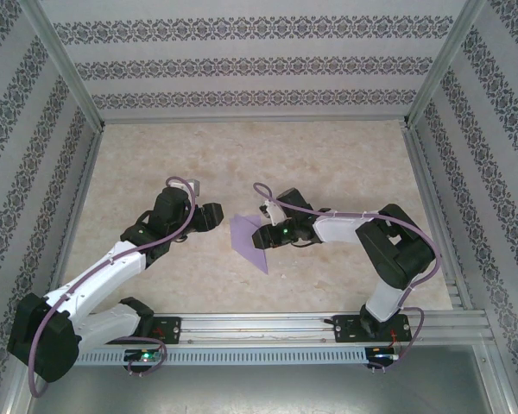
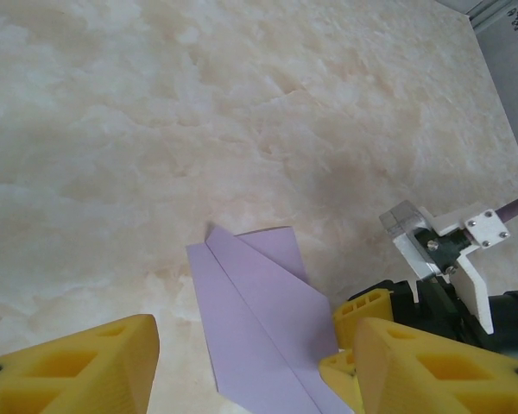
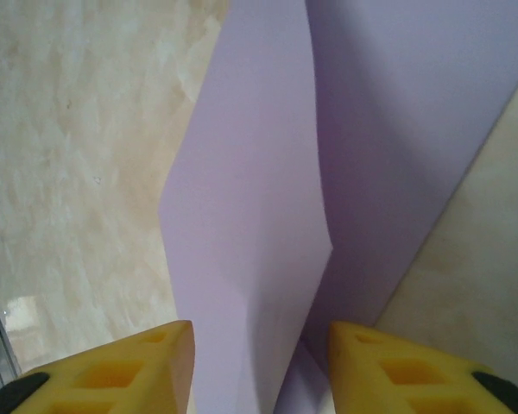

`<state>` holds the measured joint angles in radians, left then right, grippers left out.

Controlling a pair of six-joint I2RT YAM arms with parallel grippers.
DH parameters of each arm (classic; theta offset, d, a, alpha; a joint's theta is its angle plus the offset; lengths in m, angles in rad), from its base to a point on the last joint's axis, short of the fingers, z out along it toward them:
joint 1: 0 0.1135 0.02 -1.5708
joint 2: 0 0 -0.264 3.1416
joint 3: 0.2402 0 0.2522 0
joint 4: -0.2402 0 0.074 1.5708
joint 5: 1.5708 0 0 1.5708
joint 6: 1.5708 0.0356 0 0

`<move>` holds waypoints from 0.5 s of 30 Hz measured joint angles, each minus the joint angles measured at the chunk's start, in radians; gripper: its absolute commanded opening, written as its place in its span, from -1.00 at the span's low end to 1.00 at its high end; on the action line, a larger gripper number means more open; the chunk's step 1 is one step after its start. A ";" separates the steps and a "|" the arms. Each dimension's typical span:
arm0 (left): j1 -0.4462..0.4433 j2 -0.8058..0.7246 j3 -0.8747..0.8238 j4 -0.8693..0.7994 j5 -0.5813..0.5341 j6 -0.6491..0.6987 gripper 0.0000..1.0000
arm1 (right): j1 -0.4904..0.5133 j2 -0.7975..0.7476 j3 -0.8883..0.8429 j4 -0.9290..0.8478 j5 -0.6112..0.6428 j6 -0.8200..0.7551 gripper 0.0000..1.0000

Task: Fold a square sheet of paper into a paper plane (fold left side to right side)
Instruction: Turn over the paper at the center of the table.

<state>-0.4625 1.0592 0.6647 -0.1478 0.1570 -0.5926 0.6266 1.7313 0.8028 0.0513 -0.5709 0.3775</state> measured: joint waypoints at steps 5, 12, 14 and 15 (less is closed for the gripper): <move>0.000 0.000 0.000 0.000 -0.002 0.003 0.26 | 0.000 0.000 -0.001 0.032 -0.012 -0.002 -0.58; 0.008 -0.016 0.000 -0.002 -0.001 0.003 0.39 | -0.002 -0.011 -0.008 0.047 -0.022 -0.008 -1.00; 0.011 -0.036 0.000 -0.002 0.003 0.002 0.45 | -0.003 -0.040 -0.021 0.043 -0.023 -0.004 -1.00; 0.013 -0.051 -0.002 -0.002 0.008 0.002 0.48 | -0.009 -0.064 -0.029 0.043 -0.024 -0.003 -1.00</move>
<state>-0.4492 1.0080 0.6632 -0.1497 0.1646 -0.5907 0.6174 1.6672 0.7734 0.0940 -0.5945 0.3744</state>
